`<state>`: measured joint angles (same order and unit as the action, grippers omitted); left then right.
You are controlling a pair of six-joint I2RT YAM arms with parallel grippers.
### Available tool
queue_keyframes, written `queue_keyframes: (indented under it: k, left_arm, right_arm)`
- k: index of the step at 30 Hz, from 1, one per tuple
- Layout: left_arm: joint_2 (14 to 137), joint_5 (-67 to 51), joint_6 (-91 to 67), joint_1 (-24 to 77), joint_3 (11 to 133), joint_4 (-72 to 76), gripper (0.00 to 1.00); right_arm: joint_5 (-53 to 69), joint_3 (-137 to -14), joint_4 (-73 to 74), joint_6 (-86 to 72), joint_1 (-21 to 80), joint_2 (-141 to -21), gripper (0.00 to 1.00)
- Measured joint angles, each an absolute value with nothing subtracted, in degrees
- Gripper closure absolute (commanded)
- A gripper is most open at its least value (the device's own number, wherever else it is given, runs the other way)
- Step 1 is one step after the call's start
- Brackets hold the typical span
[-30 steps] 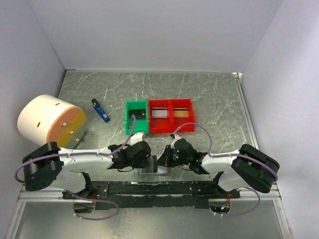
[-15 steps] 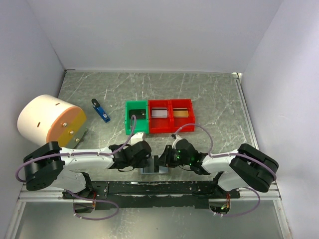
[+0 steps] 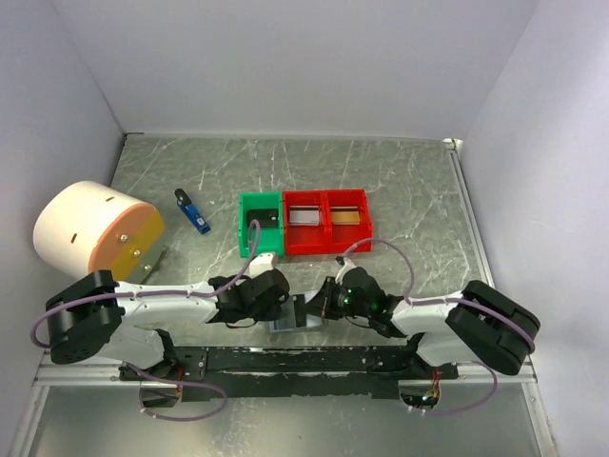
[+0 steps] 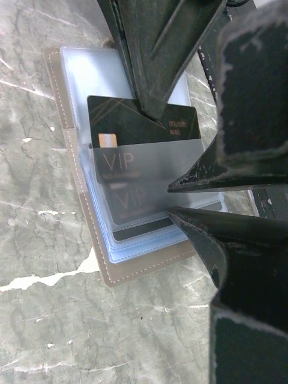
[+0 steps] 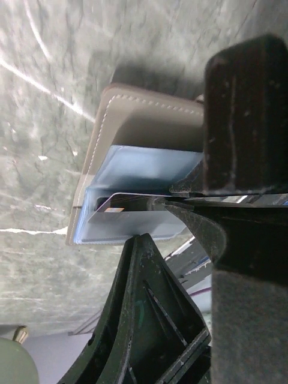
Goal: Take the credit cards out of the card holder
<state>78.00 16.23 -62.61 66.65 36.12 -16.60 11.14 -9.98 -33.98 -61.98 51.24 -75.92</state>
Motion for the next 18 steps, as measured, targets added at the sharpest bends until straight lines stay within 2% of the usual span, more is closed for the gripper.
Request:
queue_keyframes:
  k: [5,12,18]
  left_arm:
    - [77.84,16.47,-62.94,66.72,36.12,-16.82,0.65]
    - [75.42,16.29,-62.81,66.74,36.03,-17.39,0.58]
    - [71.16,14.09,-60.8,66.98,35.38,-11.2,0.56]
  right_arm:
    - [12.38,-9.3,-31.53,-59.99,48.82,-73.76,0.99]
    - [15.05,-10.24,-33.41,-58.76,48.14,-77.82,0.97]
    - [15.51,-10.5,-34.04,-58.76,48.12,-78.54,0.96]
